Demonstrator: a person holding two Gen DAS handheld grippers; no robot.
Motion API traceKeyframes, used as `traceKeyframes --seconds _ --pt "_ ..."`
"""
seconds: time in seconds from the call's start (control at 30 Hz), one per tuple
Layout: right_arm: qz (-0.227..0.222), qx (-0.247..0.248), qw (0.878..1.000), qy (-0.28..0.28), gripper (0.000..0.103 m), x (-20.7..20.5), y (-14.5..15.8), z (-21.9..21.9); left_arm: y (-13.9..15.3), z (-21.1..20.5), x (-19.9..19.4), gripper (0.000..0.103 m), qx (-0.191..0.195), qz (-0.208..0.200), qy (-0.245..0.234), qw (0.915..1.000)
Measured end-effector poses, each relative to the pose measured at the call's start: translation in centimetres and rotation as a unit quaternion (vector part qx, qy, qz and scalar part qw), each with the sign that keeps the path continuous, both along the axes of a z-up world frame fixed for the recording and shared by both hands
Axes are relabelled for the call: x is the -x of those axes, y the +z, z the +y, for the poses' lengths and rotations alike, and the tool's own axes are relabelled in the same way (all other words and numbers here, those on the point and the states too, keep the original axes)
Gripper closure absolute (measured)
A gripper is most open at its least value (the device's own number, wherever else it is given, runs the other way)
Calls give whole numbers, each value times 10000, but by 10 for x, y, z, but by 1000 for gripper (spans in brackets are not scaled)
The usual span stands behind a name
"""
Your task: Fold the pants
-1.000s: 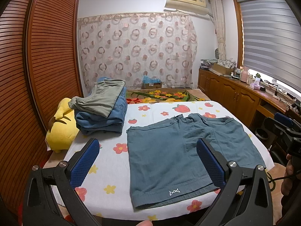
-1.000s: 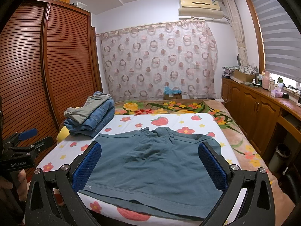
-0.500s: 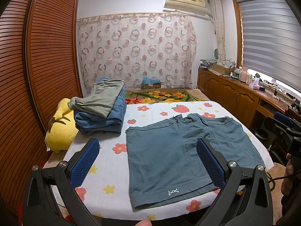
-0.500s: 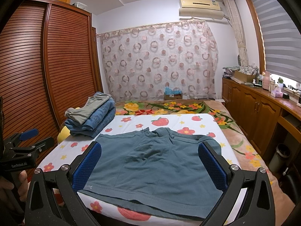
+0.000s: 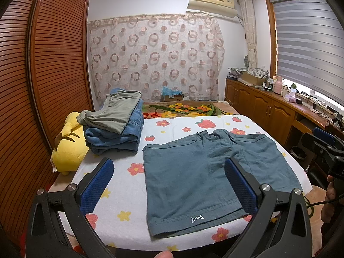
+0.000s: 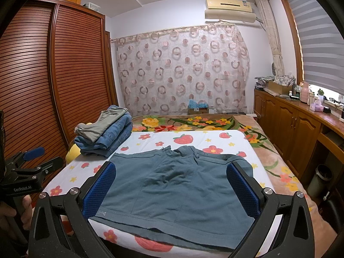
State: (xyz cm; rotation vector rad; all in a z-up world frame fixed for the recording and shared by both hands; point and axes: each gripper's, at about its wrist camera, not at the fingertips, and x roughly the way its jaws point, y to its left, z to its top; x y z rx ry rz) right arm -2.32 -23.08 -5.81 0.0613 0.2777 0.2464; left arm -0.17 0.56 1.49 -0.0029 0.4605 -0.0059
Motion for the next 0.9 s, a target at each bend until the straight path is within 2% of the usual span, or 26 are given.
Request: traceKeyframes --seconds 0.2,0.37,0.5,0.9 --pt "28 19 10000 3 0 -1 0 5 8 -1 3 0 -14 67 -1 10000" --pt "145 27 9999 -27 0 -6 -4 5 3 -10 5 0 -27 251 1 9997" --pt "237 46 9997 -61 0 -10 -4 5 -20 -9 -5 0 -31 375 -1 9993" --pt "561 184 9982 -42 0 -28 -3 11 -61 5 -25 0 145 875 -258 9957"
